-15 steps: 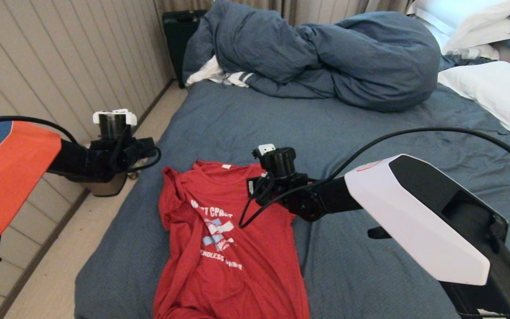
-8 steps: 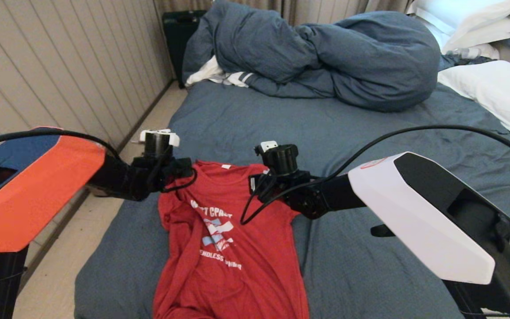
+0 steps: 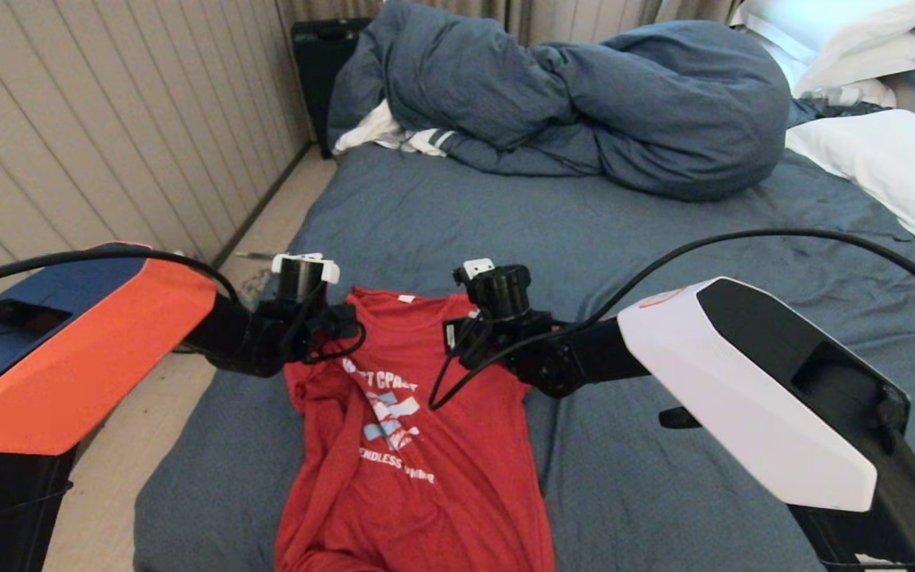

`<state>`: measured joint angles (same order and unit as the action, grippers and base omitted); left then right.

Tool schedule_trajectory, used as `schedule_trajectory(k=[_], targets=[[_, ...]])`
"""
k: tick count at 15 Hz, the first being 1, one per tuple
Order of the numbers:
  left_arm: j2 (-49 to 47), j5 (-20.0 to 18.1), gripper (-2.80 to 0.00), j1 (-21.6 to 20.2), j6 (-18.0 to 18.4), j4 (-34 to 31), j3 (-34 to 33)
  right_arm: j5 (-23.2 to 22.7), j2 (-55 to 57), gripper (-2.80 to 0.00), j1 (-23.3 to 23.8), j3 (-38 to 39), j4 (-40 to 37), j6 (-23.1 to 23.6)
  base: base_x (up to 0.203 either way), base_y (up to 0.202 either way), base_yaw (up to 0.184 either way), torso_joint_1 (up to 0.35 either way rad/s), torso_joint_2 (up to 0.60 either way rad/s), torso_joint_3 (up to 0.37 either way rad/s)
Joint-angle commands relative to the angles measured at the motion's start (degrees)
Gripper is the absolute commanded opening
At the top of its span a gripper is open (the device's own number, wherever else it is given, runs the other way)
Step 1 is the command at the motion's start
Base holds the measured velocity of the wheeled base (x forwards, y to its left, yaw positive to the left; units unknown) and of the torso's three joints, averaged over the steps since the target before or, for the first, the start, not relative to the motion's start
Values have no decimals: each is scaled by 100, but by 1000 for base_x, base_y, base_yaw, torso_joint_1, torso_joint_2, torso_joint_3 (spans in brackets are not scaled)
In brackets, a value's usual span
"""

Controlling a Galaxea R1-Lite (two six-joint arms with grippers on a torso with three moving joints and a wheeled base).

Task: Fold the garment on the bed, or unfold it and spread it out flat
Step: Unford the red T-shirt

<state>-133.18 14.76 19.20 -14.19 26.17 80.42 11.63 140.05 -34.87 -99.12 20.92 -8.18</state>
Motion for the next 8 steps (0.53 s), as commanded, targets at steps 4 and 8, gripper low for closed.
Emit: schedule_trajectory(k=[4,8], targets=[[-380,18,-280,-258,27,30,94,6,23,-280,-29,7,17,-8,0,0,0,0,0,0],[-515,-4,-280,-930,44,19,419,6,-3,-280,-38,51,17,-17,0,0,0,0,0,0]])
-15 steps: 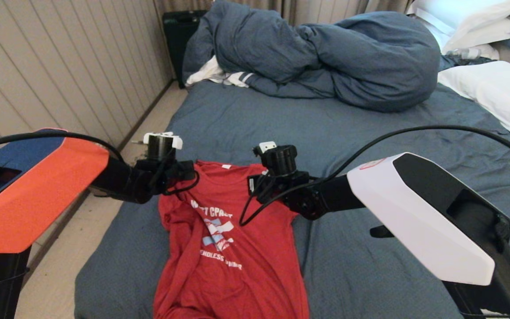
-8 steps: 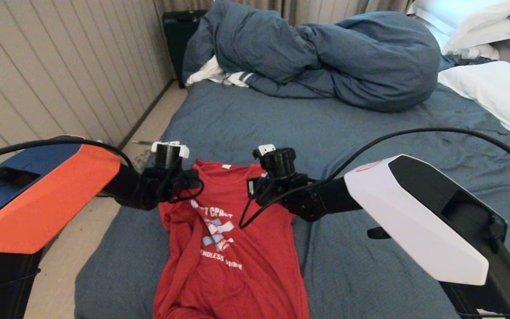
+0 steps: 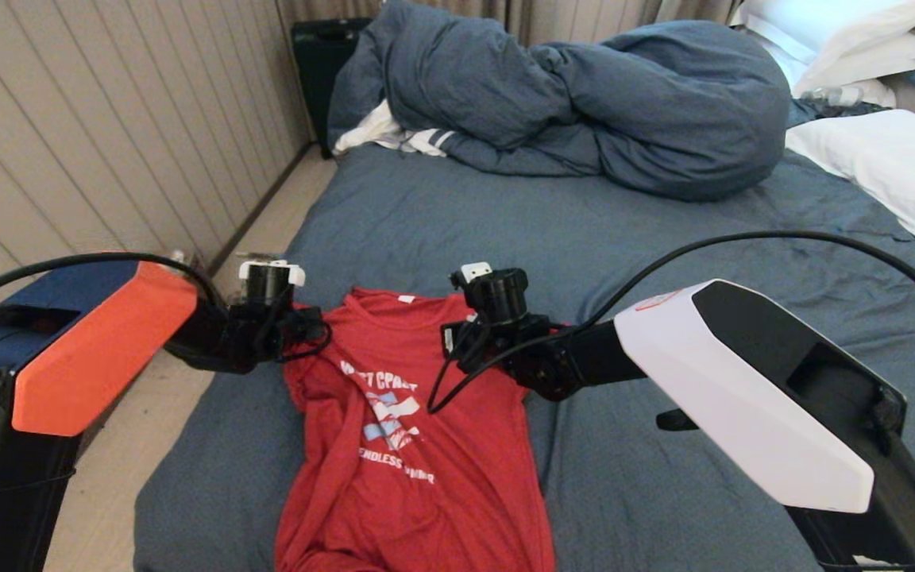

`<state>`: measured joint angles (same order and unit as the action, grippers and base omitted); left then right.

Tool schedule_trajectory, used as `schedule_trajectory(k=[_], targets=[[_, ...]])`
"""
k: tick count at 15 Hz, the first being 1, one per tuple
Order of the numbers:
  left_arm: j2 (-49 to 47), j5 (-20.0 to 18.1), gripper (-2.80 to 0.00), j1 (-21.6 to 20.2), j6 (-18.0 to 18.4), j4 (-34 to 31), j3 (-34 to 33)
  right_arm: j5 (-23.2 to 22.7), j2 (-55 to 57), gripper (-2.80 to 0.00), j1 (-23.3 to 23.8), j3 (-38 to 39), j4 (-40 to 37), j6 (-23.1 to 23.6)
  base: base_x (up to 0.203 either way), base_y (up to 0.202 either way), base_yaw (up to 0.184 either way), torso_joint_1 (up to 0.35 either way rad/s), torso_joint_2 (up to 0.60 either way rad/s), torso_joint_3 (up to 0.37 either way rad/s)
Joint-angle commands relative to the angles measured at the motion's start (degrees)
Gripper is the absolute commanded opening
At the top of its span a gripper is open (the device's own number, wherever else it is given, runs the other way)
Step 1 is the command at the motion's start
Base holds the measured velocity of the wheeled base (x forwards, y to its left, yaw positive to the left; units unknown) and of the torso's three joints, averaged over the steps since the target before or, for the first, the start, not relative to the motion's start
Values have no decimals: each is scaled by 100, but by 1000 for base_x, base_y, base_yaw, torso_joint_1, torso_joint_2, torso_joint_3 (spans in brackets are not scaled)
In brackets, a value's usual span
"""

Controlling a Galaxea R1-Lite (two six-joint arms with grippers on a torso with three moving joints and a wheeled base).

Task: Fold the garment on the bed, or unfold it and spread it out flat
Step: Unford the red T-shirt

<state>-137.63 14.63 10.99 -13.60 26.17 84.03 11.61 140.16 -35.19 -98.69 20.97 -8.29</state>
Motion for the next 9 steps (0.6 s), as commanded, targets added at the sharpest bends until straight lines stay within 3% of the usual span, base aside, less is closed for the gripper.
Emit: schedule_trajectory(k=[1,6,9], targets=[[-71,-1,-280,-306,8,16,162,8,-15,-280,-5,8,21,-6,0,0,0,0,0,0],[-8,-38,-280,-878,40,-40,551,8,-15,-280,-14,26,21,-6,0,0,0,0,0,0],[65,-57,-280,-930,18,-42,548,8,-41,-280,10,26,21,-6,0,0,0,0,0,0]])
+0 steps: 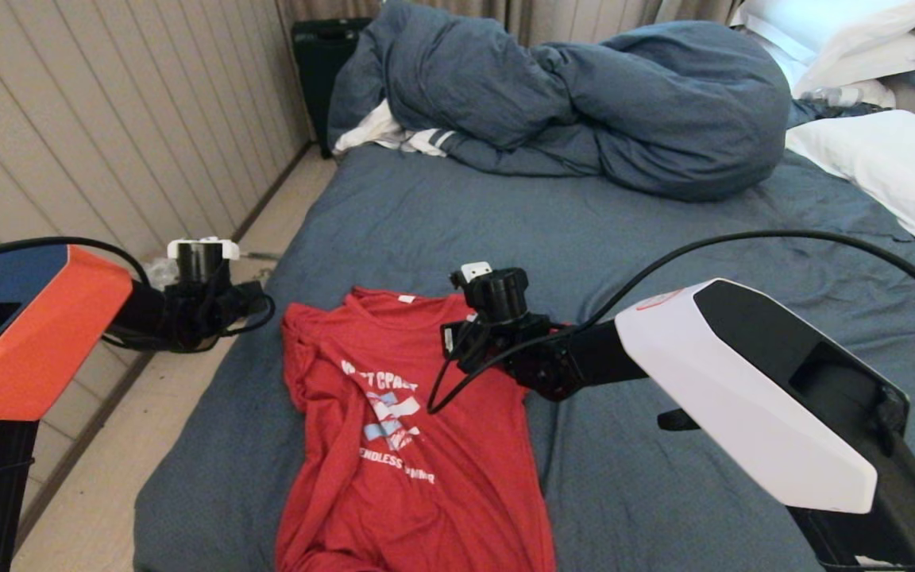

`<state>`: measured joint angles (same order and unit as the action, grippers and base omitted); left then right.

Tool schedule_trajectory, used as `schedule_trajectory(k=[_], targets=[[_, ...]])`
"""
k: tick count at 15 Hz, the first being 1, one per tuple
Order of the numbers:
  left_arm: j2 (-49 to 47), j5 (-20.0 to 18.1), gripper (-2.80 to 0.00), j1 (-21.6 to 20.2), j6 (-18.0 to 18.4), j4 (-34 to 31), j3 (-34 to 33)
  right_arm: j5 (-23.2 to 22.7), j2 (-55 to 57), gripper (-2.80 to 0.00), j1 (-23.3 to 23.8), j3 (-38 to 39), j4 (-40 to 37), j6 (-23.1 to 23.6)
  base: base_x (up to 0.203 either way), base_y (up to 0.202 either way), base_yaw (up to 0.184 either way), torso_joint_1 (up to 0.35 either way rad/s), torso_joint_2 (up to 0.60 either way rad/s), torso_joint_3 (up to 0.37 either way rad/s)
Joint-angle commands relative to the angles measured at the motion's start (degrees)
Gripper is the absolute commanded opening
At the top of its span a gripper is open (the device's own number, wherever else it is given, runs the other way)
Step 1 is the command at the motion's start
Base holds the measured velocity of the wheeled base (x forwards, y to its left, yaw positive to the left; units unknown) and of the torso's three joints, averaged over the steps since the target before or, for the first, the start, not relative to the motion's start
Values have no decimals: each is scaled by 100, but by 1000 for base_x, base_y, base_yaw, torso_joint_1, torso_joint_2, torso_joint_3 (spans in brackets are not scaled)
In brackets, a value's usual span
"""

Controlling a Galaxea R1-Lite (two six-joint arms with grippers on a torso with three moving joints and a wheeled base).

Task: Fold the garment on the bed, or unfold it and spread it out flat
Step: Unford the red T-shirt

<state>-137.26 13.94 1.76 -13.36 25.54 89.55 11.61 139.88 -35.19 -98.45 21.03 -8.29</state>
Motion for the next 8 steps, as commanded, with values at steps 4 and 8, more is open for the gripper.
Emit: schedule_trajectory(k=[4,8], targets=[[765,-83,-280,318,-242,-25,-574,18,-176,-280,338,14,-7,-53,0,0,0,0,0,0],[1620,-1467,-280,442,-1042,-927,-778,153,-688,-280,548,-72,-1374,-155,0,0,0,0,0,0]])
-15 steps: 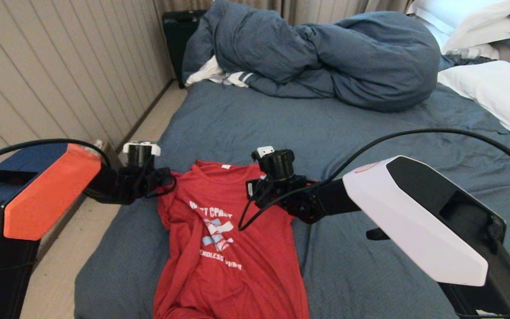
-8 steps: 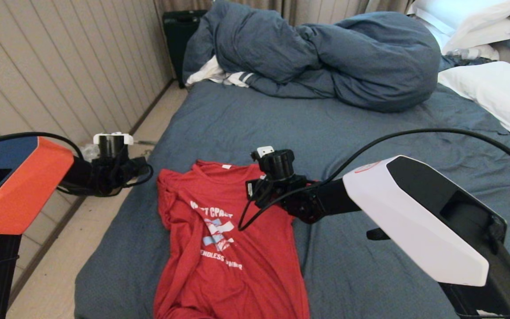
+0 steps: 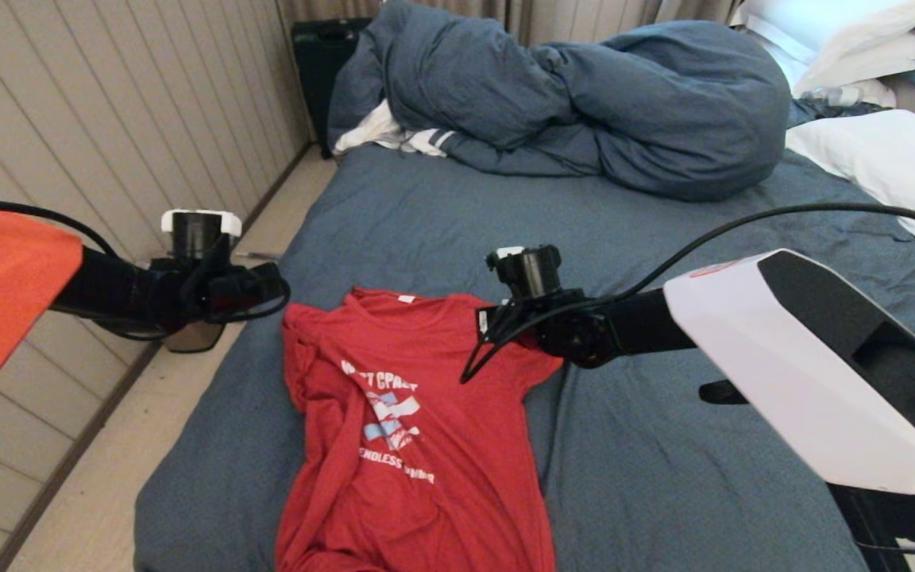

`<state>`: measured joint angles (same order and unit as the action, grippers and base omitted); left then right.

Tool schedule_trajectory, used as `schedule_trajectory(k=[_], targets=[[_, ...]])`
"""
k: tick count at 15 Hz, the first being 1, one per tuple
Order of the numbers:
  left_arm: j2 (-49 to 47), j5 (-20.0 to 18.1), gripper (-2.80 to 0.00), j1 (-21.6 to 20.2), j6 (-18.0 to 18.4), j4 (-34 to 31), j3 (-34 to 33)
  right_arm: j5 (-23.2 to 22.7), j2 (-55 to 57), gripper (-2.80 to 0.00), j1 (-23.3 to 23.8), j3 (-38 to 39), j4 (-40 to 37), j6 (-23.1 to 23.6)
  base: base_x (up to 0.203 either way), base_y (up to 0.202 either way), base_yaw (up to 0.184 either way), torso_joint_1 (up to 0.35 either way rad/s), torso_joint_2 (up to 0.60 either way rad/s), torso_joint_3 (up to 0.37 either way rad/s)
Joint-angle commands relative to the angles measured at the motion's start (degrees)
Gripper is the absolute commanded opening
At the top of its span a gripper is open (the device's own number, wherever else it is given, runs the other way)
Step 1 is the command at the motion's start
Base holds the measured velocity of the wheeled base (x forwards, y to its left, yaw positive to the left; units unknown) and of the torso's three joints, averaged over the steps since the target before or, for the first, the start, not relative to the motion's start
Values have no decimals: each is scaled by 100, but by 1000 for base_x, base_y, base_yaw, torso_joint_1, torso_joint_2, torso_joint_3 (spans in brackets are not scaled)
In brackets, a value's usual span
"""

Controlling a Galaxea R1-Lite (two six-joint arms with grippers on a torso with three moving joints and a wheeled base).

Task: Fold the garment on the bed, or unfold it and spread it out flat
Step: Unford the red T-shirt

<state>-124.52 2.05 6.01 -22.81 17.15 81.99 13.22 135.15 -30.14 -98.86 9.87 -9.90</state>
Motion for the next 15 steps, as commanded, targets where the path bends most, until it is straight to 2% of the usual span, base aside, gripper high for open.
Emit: schedule_trajectory(k=[1,2,5,7,10,12,15], targets=[[357,-588,-280,21,-232,-238,-26,99,-363,-280,104,-94,-680,-37,0,0,0,0,0,0],[265,-681,-280,75,-248,-267,-166,238,-448,-280,189,-146,-1054,-63,0,0,0,0,0,0],[-322,-586,-280,461,-118,52,-548,440,-426,-280,515,-590,-1988,-89,0,0,0,0,0,0],[-729,-478,-280,489,95,279,-504,543,-136,-280,735,-871,-2250,-98,0,0,0,0,0,0],[-767,-407,-280,457,191,333,-474,838,141,-280,820,-1188,-2578,-95,0,0,0,0,0,0],[-820,-403,-280,236,470,348,-385,840,213,-280,771,-1247,-2578,-82,0,0,0,0,0,0],[-948,-384,-280,-313,741,293,141,840,298,-280,755,-1263,-2573,-96,0,0,0,0,0,0]])
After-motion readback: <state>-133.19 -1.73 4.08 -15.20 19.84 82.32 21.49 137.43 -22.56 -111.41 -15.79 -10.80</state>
